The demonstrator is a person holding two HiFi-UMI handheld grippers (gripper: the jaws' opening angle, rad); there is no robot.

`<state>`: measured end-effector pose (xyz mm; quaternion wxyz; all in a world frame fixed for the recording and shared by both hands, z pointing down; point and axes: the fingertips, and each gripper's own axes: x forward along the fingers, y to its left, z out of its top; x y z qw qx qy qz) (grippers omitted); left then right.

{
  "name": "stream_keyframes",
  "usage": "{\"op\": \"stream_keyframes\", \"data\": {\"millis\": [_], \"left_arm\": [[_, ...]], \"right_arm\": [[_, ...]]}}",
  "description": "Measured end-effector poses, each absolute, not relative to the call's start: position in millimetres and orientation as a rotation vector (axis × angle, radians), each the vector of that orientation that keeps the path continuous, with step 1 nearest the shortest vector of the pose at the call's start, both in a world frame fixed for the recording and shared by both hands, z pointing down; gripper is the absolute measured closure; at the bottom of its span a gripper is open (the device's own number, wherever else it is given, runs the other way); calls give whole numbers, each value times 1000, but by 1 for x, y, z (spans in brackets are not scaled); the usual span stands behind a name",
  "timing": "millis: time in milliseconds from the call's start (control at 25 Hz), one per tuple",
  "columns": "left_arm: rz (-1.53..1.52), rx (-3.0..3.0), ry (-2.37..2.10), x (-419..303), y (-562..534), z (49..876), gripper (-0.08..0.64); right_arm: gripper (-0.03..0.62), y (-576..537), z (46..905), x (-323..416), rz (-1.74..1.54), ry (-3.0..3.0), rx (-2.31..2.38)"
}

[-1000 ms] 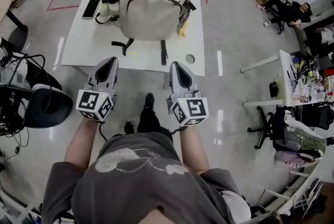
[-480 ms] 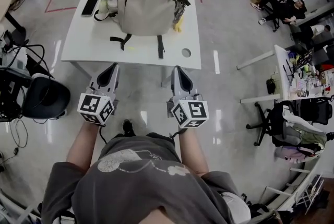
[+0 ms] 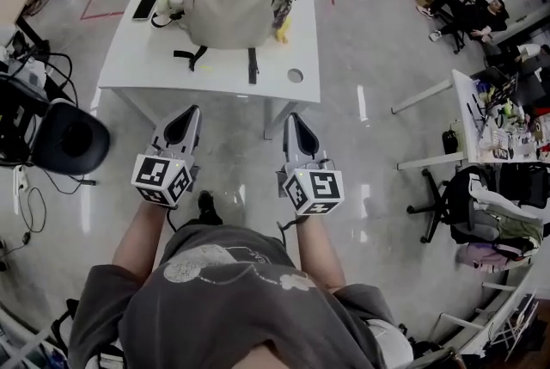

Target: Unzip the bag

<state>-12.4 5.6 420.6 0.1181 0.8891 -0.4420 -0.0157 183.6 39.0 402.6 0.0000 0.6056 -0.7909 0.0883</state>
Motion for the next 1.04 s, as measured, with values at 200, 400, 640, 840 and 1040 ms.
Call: {"op": "stream_keyframes", "data": {"millis": [200,400,640,840,1040], "left_arm": [[-19,2575,-1303,9,45,422,554],[-6,2553,-1326,21,80,423,554],[-2,2520,-1359,29,117,423,554],[-5,2493,-1384,33,144,425,554],[-3,2484,-1389,40,170,428,554]], "right_arm": [[594,76,401,210,288,-2491,1896],[594,109,407,222,322,-2498,1855],[594,142,409,226,335,-2523,1799],[594,169,413,226,343,-2553,1746],[594,192,418,228,355,-2560,1712]]}}
